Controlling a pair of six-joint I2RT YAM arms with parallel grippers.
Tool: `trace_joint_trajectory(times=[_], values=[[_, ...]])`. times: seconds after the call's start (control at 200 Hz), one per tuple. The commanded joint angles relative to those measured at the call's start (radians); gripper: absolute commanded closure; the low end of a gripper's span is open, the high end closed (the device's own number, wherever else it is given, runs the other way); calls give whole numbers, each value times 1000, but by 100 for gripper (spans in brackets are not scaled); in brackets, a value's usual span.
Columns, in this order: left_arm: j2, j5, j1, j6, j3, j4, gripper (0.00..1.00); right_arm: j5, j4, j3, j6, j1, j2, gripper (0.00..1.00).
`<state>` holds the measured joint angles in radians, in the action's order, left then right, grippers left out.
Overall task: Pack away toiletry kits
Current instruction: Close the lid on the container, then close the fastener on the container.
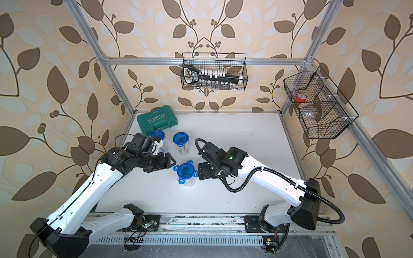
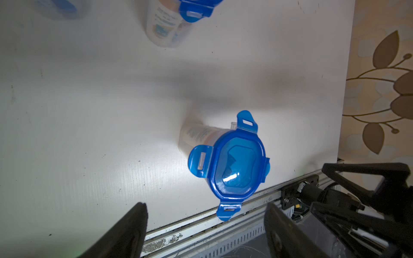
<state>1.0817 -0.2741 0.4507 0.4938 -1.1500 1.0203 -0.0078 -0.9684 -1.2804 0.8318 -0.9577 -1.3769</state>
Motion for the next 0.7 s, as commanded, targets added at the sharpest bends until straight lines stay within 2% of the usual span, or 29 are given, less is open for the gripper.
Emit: trace_joint_trajectory(times=[0.0,0.075,0.25,0.505,0.695], values=[[35,36,37,-38,-34,36,16,-45,143,62,52,-1,-22,20],[51,75,46,-45,-40,48,16,-57,168,64,40,-1,-53,24],[90,194,60,-59,-64,92,23,-58,168,37,-13,15,-132,28],[125,201,105,-50,-88,80,23,-72,196,35,-38,29,-171,29],[141,183,124,-35,-81,69,24,-57,176,19,-27,28,-147,30]])
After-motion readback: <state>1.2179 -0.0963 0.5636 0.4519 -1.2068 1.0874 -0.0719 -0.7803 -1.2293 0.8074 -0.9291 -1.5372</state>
